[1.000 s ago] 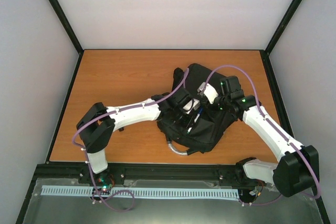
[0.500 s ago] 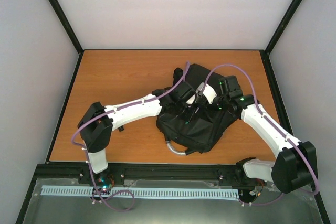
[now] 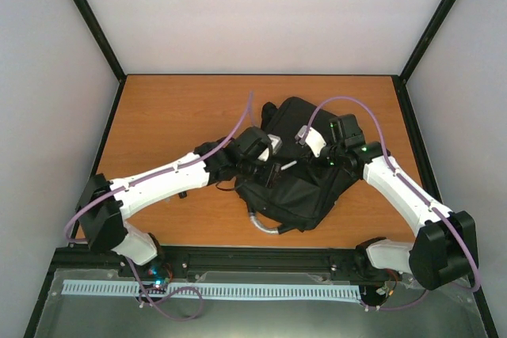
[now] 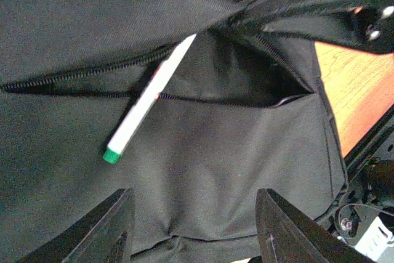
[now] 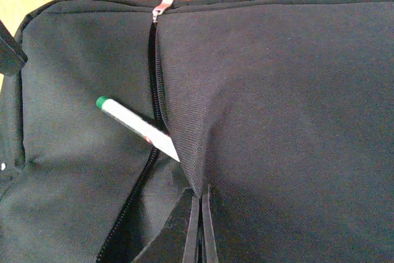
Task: Pack the student bag
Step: Place the stationery in the student bag.
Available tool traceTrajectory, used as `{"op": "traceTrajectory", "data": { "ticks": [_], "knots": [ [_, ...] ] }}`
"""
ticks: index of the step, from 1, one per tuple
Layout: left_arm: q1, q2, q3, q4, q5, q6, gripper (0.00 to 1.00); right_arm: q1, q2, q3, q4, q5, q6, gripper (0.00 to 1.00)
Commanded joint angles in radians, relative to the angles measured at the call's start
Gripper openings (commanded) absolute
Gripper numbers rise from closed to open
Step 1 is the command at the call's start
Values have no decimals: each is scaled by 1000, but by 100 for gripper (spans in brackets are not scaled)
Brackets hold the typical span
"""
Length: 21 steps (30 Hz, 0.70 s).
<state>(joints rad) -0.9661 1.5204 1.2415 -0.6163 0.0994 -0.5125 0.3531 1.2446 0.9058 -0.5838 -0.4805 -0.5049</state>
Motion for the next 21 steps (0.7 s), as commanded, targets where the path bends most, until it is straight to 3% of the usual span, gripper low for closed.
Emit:
{"op": "traceTrajectory", "data": {
  "ticks": [1,6,17,21],
  "knots": [
    [-5,-3,-69,33,-5,-36,56,7,-3,15,21,-53,-1,3],
    [-9,8,-133,82,-1,-59,56,7,-2,15,19,-55,-1,3],
    [-8,126,-69,56,-133,-46,56,7,2,16,19,-58,3,3],
    [-7,168,-27,67,-156,-26,45,7,4,16,16,-58,2,3]
  ]
}}
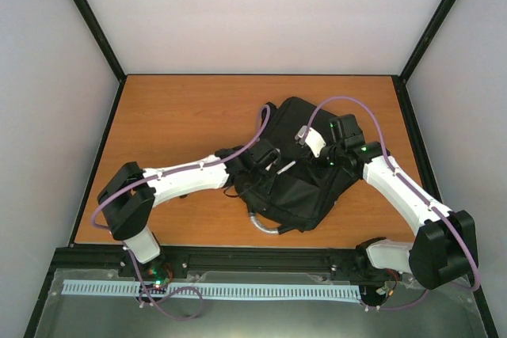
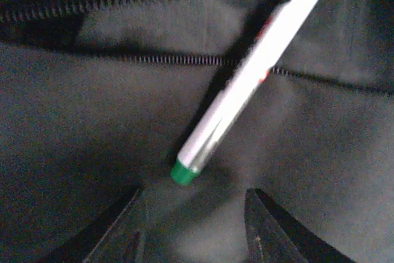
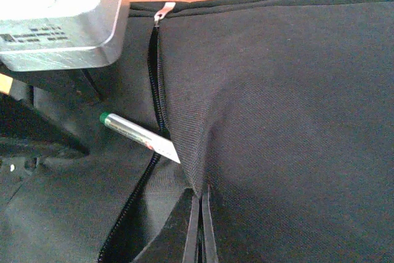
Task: Pack the student bag
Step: Place the stationery in the student bag.
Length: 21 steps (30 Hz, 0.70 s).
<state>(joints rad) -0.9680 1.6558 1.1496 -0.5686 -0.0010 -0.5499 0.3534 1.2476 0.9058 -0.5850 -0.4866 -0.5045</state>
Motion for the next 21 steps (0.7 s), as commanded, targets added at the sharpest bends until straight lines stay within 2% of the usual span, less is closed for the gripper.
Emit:
{"op": "traceTrajectory", "data": {
  "ticks": [1,6,9,16,21],
  "knots": [
    [-5,42,75,27,-52,17,42,7,1,16,19,-51,2,3],
    [-5,89,128,48,-27,32,21,7,0,15,19,-49,2,3],
    [-6,111,157,58,-18,41,13,7,0,15,18,-48,2,3],
    [-5,185,270,72,-35,66,1,7,0,16,19,-49,2,3],
    [-5,220,333,135,-27,51,1,7,-3,15,18,-50,4,3]
  ]
}}
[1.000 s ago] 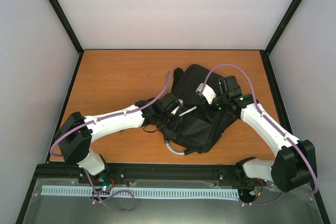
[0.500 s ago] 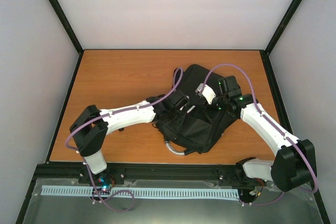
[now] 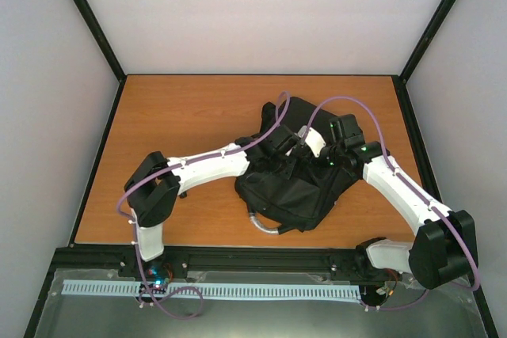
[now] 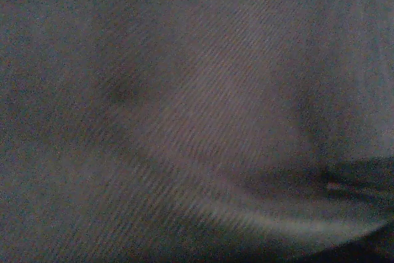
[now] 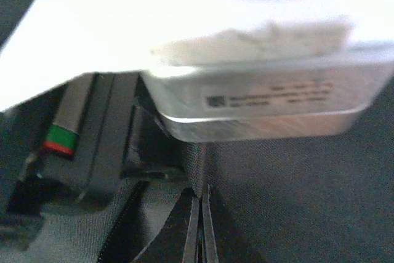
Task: Pack the student bag
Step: Place the stationery in the student bag.
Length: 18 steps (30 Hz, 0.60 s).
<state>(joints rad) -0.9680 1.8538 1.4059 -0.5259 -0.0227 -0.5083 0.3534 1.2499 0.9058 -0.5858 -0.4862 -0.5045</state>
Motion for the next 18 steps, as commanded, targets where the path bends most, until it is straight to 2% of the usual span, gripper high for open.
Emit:
{"op": "traceTrajectory", "data": {
  "ticks": [1,5,6,8,11,18],
  "knots": [
    [-5,29,83,108,-2,0,1,7,-6,15,20,-51,5,3],
    [-3,46,78,211,71,-45,1,7,-3,16,18,-53,5,3],
    [-3,51,76,236,103,-49,4,7,-3,16,17,-54,6,3],
    [-3,59,74,266,170,-58,17,7,-3,16,18,-54,5,3],
    [-2,47,55,294,220,-64,29,7,-3,16,18,-52,3,3],
    [-3,-67,-21,304,313,-25,41,7,-3,18,20,-49,2,3]
  ]
}}
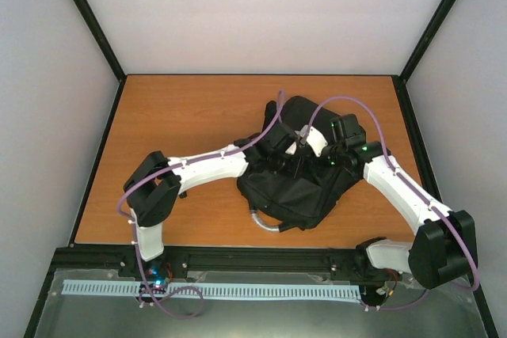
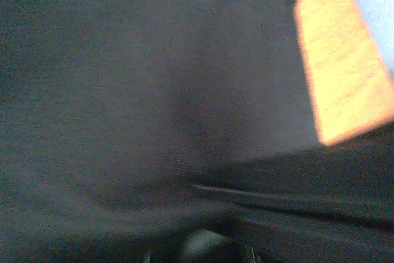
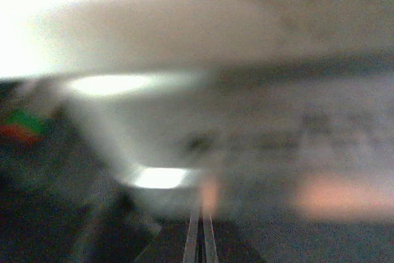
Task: Pack the student bag
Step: Place the stationery in the student bag.
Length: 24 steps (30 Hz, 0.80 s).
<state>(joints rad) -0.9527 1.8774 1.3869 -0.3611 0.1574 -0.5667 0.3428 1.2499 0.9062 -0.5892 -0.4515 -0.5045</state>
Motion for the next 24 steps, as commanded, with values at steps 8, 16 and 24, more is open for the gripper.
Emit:
{"op": "traceTrajectory", "data": {
  "ticks": [8,16,24],
  "knots": [
    [-18,-221,-71,-39,46,46,49,17,-4,17,24,-68,4,3],
    [-10,-453,-241,-251,-230,-22,60,18,3,19,22,-65,0,3],
    [212,-612,-432,-446,-410,-240,67,18,0,19,21,-65,-3,3]
  ]
}}
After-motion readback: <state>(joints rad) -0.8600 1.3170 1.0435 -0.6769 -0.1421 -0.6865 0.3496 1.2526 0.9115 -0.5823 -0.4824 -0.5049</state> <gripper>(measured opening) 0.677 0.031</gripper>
